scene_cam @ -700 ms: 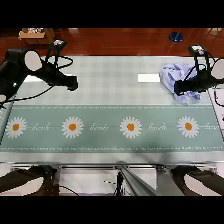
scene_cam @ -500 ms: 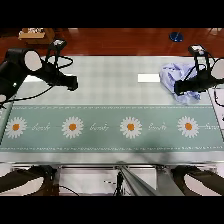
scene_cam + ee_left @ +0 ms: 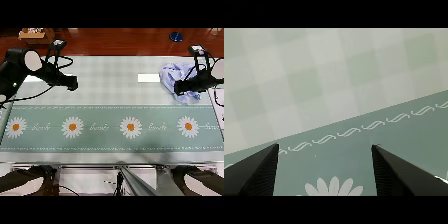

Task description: Fold the shirts.

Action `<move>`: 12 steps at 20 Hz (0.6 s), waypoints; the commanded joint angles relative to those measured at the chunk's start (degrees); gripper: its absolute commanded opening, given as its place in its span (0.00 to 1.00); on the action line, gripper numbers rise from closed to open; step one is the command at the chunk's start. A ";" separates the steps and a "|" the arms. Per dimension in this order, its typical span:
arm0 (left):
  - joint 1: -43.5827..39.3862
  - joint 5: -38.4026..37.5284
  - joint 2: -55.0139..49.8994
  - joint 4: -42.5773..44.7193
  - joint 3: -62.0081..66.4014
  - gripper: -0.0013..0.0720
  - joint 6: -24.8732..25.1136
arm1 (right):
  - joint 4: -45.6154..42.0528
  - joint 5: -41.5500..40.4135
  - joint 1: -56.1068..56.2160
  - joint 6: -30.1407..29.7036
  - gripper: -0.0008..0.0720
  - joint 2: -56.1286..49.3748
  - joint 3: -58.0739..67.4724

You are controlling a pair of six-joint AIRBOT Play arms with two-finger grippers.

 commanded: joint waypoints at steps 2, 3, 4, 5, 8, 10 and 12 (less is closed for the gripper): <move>-0.04 0.92 -0.04 0.00 0.04 1.00 -0.02 | 0.04 -0.76 0.07 0.04 0.84 -0.04 0.07; -0.02 1.05 -0.07 0.02 0.04 1.00 0.00 | 0.09 -3.52 0.07 0.09 0.84 -0.04 0.07; -0.02 1.05 -0.07 0.02 0.04 1.00 0.00 | 0.11 -6.75 0.07 0.09 0.84 -0.04 0.07; -0.04 1.05 -0.09 0.00 0.04 1.00 0.00 | 0.20 -9.03 0.09 0.04 0.84 -0.04 0.07; -0.04 1.01 -0.17 -0.90 0.07 1.00 0.00 | -0.85 -19.08 0.02 -1.90 0.84 -0.04 0.07; -0.02 1.01 -0.46 -0.85 0.07 1.00 0.02 | -4.26 -26.40 0.02 -2.12 0.83 -0.04 0.07; -0.02 1.01 -0.85 -0.85 0.04 1.00 0.02 | -9.07 -34.97 -0.28 0.15 0.82 -0.20 0.07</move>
